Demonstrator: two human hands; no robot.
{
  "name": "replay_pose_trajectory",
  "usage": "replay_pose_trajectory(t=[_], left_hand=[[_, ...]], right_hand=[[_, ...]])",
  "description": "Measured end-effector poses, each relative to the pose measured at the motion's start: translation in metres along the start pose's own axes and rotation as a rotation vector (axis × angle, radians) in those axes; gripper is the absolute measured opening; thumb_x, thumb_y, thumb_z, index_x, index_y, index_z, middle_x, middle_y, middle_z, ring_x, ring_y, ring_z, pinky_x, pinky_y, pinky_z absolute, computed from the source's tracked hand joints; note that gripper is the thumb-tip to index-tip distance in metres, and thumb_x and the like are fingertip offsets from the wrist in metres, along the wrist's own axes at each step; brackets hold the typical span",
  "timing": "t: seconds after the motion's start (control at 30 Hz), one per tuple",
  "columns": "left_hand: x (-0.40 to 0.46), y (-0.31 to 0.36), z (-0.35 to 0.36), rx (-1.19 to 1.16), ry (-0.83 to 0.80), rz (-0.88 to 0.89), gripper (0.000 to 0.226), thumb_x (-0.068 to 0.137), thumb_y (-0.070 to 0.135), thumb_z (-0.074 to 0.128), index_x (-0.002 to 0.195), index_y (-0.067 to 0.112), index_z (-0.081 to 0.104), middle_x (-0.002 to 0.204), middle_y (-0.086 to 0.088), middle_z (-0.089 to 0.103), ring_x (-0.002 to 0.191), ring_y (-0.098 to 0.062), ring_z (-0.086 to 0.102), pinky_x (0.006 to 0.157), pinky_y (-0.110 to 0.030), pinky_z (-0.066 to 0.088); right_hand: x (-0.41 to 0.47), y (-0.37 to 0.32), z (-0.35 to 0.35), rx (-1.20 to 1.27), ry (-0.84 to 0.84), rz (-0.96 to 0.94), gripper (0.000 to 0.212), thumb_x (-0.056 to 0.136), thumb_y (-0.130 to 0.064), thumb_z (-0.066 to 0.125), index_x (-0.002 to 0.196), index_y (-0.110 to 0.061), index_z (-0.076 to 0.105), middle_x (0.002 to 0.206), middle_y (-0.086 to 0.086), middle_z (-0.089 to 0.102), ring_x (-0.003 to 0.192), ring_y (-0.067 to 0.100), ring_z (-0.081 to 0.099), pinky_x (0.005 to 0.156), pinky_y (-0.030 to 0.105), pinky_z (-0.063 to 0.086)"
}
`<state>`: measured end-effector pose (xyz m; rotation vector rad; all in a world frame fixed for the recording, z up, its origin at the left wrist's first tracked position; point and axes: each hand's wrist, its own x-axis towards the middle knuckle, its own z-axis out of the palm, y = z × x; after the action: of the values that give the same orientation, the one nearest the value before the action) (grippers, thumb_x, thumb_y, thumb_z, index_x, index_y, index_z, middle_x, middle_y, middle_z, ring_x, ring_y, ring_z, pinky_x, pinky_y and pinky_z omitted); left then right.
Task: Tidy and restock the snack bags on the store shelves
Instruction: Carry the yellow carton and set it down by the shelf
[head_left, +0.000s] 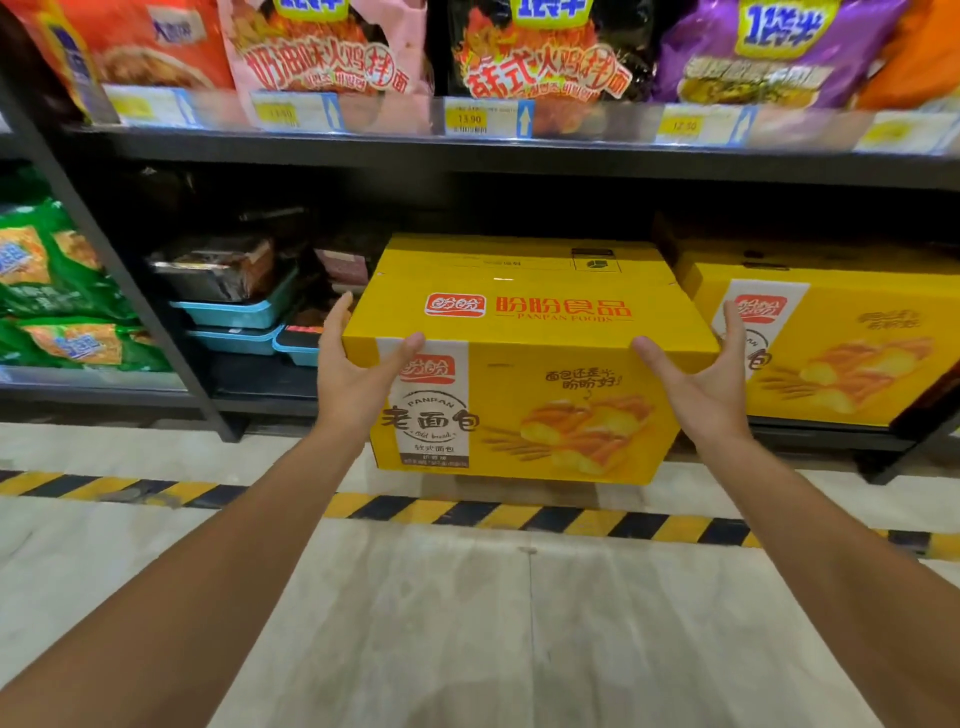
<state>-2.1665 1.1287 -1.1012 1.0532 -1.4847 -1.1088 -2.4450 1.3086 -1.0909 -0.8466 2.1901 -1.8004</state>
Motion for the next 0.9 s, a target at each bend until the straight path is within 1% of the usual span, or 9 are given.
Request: replay_pose_trajectory(t=[0.07,0.13,0.2,0.27,0.33,0.43,0.53,0.67,0.9], left_hand=[[0.015,-0.008,0.009,0.288,0.074,0.288,0.056,0.089,0.043,0.077,0.141,0.033,0.058,0.153,0.008,0.043,0.144,-0.021,0.033,0.116,-0.040,0.033],[0.026,-0.022,0.016,0.526,0.058,0.537,0.039,0.100,0.039,0.064,0.137,0.029,0.064,0.157,0.002,0.044,0.149,-0.028,0.023,0.121,-0.047,0.024],[0.028,-0.033,0.021,0.661,-0.002,0.591,0.043,0.108,0.038,0.049,0.149,0.029,0.050,0.163,0.001,0.038,0.156,-0.028,0.012,0.125,-0.058,0.016],[0.027,-0.043,0.024,0.822,-0.032,0.609,0.054,0.110,0.039,0.040,0.162,0.028,0.027,0.172,0.001,0.014,0.159,-0.028,-0.006,0.128,-0.056,0.001],[0.029,-0.047,0.022,0.943,-0.036,0.659,0.066,0.108,0.042,0.039,0.165,0.023,0.013,0.173,-0.004,-0.001,0.158,-0.033,-0.013,0.127,-0.057,0.001],[0.042,-0.048,0.023,1.079,-0.070,0.646,0.076,0.105,0.051,0.037,0.165,0.018,0.005,0.172,-0.010,-0.009,0.157,-0.037,-0.015,0.126,-0.060,0.004],[0.052,-0.044,0.030,1.128,-0.112,0.565,0.078,0.104,0.057,0.032,0.165,0.024,-0.003,0.171,-0.011,-0.016,0.157,-0.036,-0.019,0.126,-0.060,0.002],[0.070,-0.034,0.039,1.216,-0.188,0.471,0.082,0.099,0.069,0.020,0.161,0.032,-0.020,0.169,-0.012,-0.023,0.156,-0.036,-0.022,0.125,-0.063,0.008],[0.089,-0.034,0.041,1.240,-0.247,0.469,0.089,0.099,0.067,0.034,0.163,0.028,-0.013,0.170,-0.017,-0.015,0.156,-0.042,-0.016,0.124,-0.064,0.010]], right_hand=[[0.012,0.000,0.009,-0.114,0.003,-0.066,0.103,0.083,-0.055,0.074,0.164,-0.028,0.016,0.171,0.002,0.017,0.157,0.024,0.014,0.124,0.047,0.024],[0.022,0.006,0.021,-0.429,0.048,-0.351,0.080,0.096,-0.056,0.057,0.162,-0.024,0.025,0.172,0.006,0.010,0.159,0.028,0.005,0.127,0.051,0.012],[0.028,0.017,0.030,-0.752,0.031,-0.712,0.058,0.110,-0.046,0.034,0.161,-0.019,0.029,0.173,0.009,0.010,0.160,0.031,0.003,0.128,0.053,0.002],[0.028,0.032,0.033,-0.978,-0.044,-0.891,0.060,0.112,-0.044,0.025,0.164,-0.017,0.020,0.173,0.008,0.006,0.160,0.030,0.002,0.128,0.054,0.001],[0.027,0.047,0.030,-1.070,-0.058,-0.939,0.071,0.108,-0.051,0.034,0.165,-0.014,0.014,0.173,0.007,0.006,0.160,0.031,0.004,0.128,0.058,0.008],[0.032,0.052,0.030,-1.129,-0.069,-0.931,0.083,0.103,-0.059,0.040,0.165,-0.013,0.009,0.173,0.008,0.003,0.160,0.033,0.004,0.126,0.059,0.012],[0.043,0.043,0.034,-1.163,-0.131,-0.886,0.090,0.100,-0.064,0.039,0.165,-0.014,0.004,0.173,0.009,-0.005,0.160,0.034,-0.002,0.126,0.060,0.012],[0.063,0.033,0.038,-1.151,-0.204,-0.808,0.106,0.091,-0.071,0.056,0.165,-0.015,0.005,0.173,0.011,-0.009,0.159,0.037,-0.006,0.125,0.062,0.011],[0.085,0.039,0.043,-1.159,-0.276,-0.850,0.118,0.084,-0.072,0.064,0.165,-0.013,0.001,0.172,0.013,-0.009,0.158,0.040,-0.008,0.125,0.064,0.006]])
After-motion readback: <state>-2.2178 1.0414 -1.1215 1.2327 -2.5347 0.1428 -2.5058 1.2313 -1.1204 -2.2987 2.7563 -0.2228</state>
